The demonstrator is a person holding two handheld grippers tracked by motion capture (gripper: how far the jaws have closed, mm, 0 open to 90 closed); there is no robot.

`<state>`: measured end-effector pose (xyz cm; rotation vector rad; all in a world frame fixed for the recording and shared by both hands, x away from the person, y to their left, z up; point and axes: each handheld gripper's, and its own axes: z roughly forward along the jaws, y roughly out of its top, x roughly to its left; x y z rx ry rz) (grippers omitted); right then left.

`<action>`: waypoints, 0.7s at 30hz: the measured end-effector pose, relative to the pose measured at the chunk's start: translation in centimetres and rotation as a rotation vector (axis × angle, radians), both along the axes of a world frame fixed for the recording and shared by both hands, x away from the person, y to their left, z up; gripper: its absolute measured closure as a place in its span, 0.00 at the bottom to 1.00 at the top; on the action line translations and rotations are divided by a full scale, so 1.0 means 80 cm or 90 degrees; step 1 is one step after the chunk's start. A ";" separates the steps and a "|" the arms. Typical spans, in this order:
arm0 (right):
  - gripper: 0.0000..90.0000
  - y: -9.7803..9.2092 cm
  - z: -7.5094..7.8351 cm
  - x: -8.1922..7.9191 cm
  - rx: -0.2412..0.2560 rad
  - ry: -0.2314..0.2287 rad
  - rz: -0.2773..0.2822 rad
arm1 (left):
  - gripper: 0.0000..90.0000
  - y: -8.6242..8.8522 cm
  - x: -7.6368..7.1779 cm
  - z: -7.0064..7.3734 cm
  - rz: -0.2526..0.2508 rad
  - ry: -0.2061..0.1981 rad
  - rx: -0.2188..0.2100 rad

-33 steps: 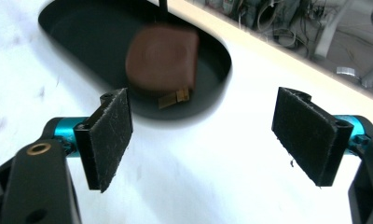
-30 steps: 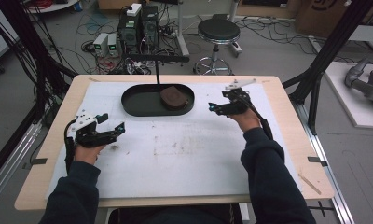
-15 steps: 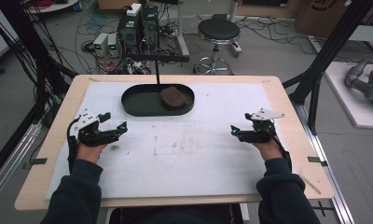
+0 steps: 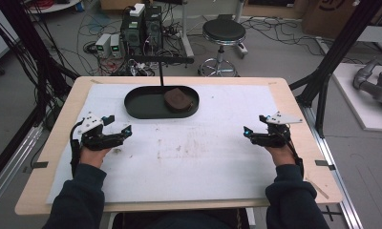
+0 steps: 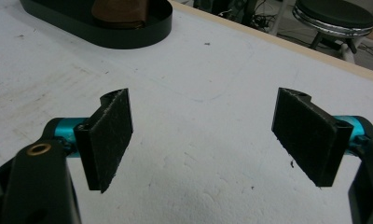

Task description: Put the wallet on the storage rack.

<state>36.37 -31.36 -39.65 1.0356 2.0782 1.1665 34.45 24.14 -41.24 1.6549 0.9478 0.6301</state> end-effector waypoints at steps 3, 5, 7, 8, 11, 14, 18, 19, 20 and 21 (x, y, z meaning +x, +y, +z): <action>0.23 0.000 0.000 0.000 -0.011 -0.001 -0.003 | 0.20 0.000 0.000 -0.001 -0.003 0.001 0.001; 0.23 0.000 -0.002 0.001 -0.012 0.000 -0.003 | 0.20 0.001 0.001 -0.001 -0.002 0.002 0.000; 0.23 0.000 -0.002 0.001 -0.011 0.003 -0.004 | 0.20 0.001 0.002 -0.002 -0.001 0.003 0.000; 0.23 0.000 -0.002 0.001 -0.013 0.003 -0.004 | 0.20 0.001 0.002 -0.002 0.000 0.003 -0.001; 0.23 0.001 -0.005 0.002 -0.013 0.009 -0.004 | 0.20 0.001 0.002 -0.002 -0.001 0.005 -0.001; 0.23 0.001 -0.005 0.002 -0.015 0.011 -0.003 | 0.20 0.001 0.003 -0.003 -0.001 0.006 -0.001; 0.23 0.001 -0.005 0.001 -0.019 0.009 -0.005 | 0.20 0.002 0.004 -0.004 0.000 0.009 -0.003; 0.23 0.000 -0.005 0.001 -0.020 0.007 -0.006 | 0.20 0.002 0.005 -0.004 0.001 0.010 -0.004; 0.23 0.000 -0.005 0.001 -0.021 0.007 -0.008 | 0.20 0.002 0.005 -0.004 0.001 0.009 -0.002; 0.23 -0.001 -0.005 0.001 -0.020 0.007 -0.009 | 0.20 0.002 0.006 -0.005 0.001 0.009 -0.001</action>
